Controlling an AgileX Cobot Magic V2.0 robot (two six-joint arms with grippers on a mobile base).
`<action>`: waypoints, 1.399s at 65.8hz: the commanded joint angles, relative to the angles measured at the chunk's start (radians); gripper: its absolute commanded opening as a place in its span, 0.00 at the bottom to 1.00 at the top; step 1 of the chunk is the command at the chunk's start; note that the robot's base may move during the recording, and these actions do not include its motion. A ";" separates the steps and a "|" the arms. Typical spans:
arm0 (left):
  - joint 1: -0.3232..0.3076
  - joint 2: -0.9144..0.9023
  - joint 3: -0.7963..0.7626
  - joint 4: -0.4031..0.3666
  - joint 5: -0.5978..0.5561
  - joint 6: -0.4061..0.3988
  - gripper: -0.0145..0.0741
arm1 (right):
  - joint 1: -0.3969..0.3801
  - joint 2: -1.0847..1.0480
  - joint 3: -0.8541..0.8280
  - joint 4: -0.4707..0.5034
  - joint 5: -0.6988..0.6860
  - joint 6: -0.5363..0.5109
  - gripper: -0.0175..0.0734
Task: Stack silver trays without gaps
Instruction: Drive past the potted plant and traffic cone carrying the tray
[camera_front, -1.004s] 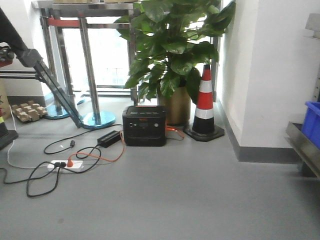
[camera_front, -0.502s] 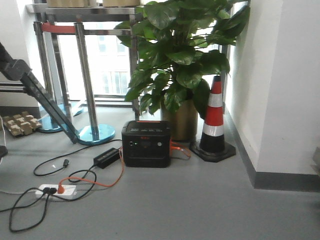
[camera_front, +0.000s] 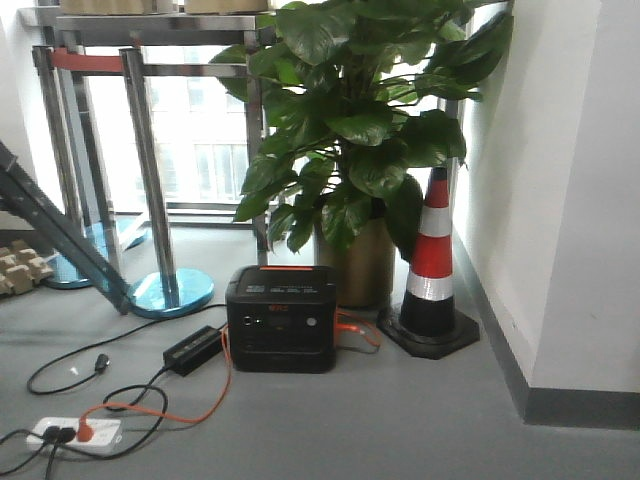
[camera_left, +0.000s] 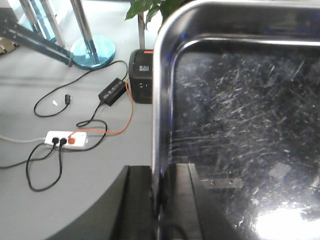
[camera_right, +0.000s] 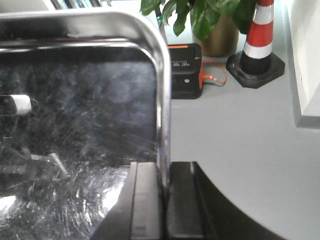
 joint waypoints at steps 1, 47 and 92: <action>-0.006 0.000 -0.005 0.027 -0.024 0.013 0.15 | 0.006 -0.009 -0.006 0.002 -0.053 -0.006 0.11; -0.006 0.000 -0.005 0.029 -0.024 0.013 0.15 | 0.006 -0.009 -0.006 0.002 -0.056 -0.006 0.11; -0.006 0.000 -0.005 0.029 -0.024 0.013 0.15 | 0.006 -0.009 -0.006 0.002 -0.075 -0.006 0.11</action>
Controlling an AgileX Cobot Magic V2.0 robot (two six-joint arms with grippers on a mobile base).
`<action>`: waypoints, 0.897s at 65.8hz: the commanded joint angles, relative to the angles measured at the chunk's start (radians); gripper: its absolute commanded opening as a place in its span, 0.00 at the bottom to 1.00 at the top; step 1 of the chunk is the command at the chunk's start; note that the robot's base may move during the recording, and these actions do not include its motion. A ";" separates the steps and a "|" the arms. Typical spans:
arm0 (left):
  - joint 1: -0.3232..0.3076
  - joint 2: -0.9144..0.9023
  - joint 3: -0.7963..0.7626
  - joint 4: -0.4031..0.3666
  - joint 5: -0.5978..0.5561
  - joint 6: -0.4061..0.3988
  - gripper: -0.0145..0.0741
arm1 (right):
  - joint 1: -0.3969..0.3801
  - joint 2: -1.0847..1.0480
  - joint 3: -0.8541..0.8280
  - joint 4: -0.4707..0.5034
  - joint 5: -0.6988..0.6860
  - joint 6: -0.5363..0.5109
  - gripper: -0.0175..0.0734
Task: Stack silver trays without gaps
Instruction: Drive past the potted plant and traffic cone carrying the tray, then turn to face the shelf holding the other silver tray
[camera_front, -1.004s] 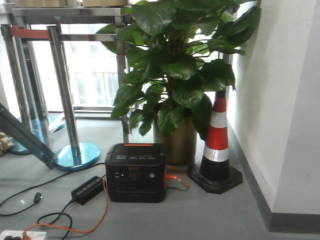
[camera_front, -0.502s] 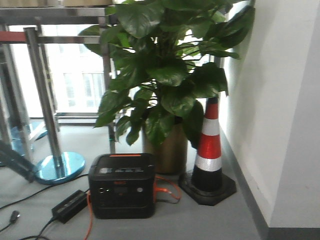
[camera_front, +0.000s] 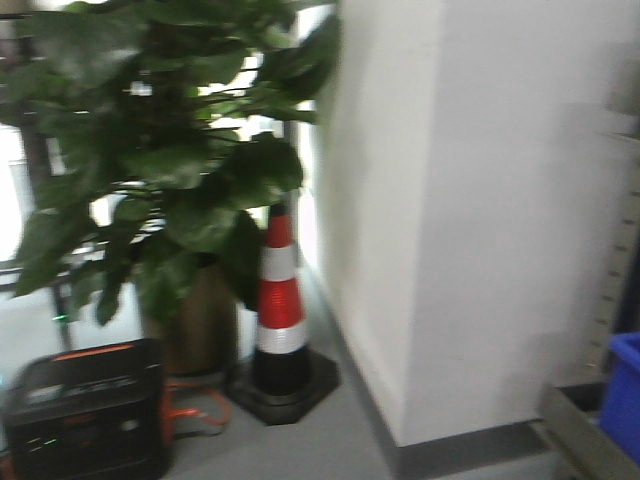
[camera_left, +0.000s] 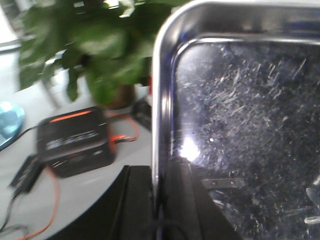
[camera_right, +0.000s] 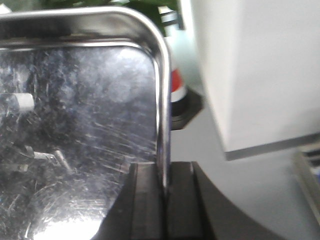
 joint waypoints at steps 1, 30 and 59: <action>-0.006 0.000 -0.005 0.016 -0.023 0.009 0.15 | 0.006 -0.009 -0.006 0.000 -0.061 -0.008 0.11; -0.006 0.000 -0.005 0.016 -0.023 0.009 0.15 | 0.006 -0.009 -0.006 0.000 -0.061 -0.008 0.11; -0.006 0.000 -0.005 0.016 -0.023 0.009 0.15 | 0.006 -0.009 -0.006 0.000 -0.061 -0.008 0.11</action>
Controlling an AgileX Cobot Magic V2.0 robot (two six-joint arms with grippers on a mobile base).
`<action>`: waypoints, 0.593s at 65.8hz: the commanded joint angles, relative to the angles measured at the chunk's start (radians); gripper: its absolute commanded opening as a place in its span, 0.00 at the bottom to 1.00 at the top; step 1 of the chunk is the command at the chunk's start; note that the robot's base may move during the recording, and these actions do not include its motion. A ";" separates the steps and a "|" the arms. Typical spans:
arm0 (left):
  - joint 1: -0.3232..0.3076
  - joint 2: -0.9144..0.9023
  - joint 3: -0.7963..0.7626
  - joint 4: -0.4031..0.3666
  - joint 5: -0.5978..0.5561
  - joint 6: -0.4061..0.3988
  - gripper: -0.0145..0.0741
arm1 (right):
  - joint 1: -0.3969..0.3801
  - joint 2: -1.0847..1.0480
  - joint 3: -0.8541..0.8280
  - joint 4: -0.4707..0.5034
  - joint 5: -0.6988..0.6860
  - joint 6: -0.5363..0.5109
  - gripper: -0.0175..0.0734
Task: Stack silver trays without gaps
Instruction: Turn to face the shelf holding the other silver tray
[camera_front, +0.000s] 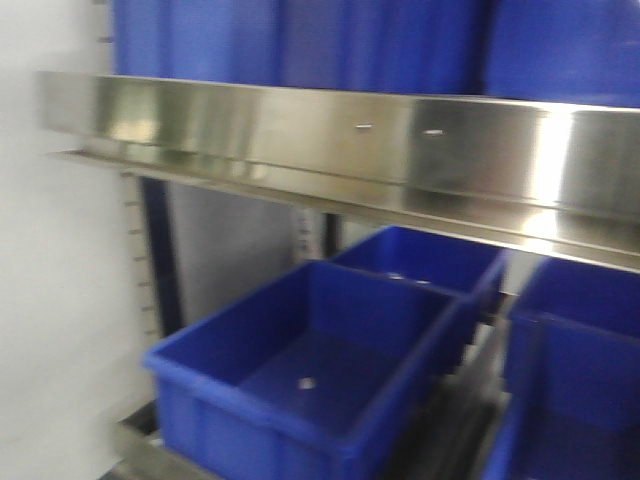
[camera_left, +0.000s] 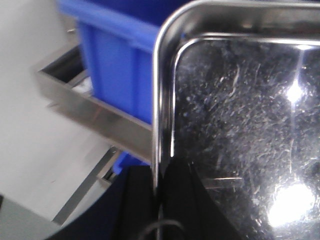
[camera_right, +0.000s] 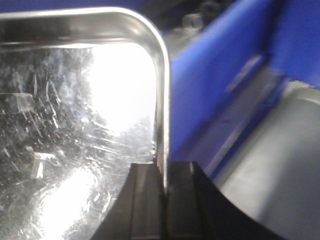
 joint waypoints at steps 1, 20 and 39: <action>-0.006 0.000 -0.005 0.016 -0.021 0.009 0.15 | 0.006 -0.009 -0.006 0.000 -0.061 -0.006 0.11; -0.006 0.000 -0.005 0.016 -0.021 0.009 0.15 | 0.006 -0.009 -0.006 0.000 -0.061 -0.006 0.11; -0.006 0.000 -0.005 0.016 -0.021 0.009 0.15 | 0.006 -0.009 -0.006 0.000 -0.061 -0.006 0.11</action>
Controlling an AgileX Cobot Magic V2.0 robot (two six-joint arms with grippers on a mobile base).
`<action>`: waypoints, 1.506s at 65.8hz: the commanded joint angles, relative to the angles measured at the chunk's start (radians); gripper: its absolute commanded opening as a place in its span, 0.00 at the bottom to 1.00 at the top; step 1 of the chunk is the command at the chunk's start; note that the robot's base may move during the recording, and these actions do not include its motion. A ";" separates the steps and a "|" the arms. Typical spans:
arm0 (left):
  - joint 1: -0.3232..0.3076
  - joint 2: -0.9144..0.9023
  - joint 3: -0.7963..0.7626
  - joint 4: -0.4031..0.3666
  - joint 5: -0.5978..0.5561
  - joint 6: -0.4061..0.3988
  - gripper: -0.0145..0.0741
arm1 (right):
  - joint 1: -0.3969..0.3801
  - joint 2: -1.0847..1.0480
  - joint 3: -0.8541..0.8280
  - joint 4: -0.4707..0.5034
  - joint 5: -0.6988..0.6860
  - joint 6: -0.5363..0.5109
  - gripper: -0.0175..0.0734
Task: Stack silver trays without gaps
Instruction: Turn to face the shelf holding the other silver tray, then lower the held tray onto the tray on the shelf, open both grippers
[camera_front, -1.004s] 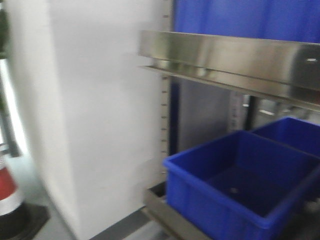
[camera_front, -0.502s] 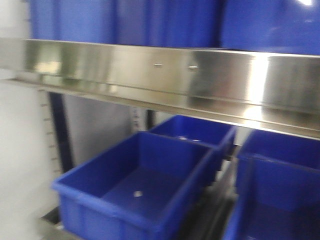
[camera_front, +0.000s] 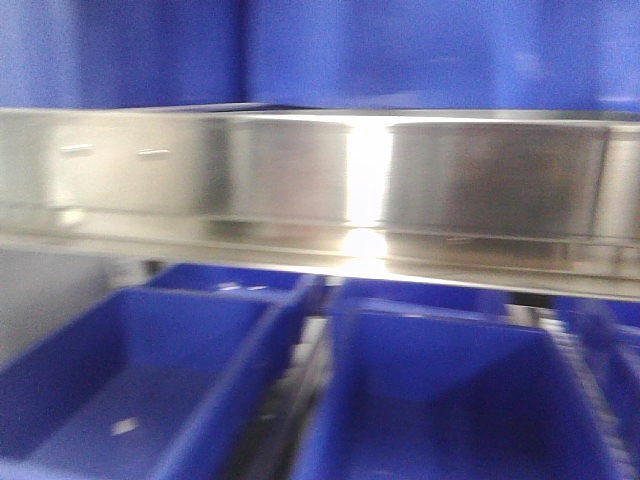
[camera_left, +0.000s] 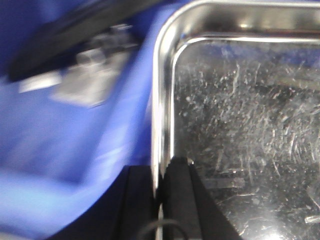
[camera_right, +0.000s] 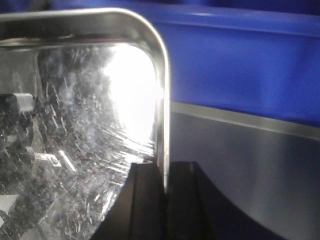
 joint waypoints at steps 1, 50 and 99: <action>-0.006 0.000 -0.005 0.016 -0.021 0.009 0.15 | 0.006 -0.009 -0.006 0.000 -0.061 -0.006 0.11; -0.006 0.000 -0.005 0.016 -0.021 0.009 0.15 | 0.006 -0.009 -0.006 0.000 -0.061 -0.006 0.11; -0.006 0.000 -0.005 0.016 -0.021 0.009 0.15 | 0.006 -0.009 -0.006 0.000 -0.071 -0.006 0.11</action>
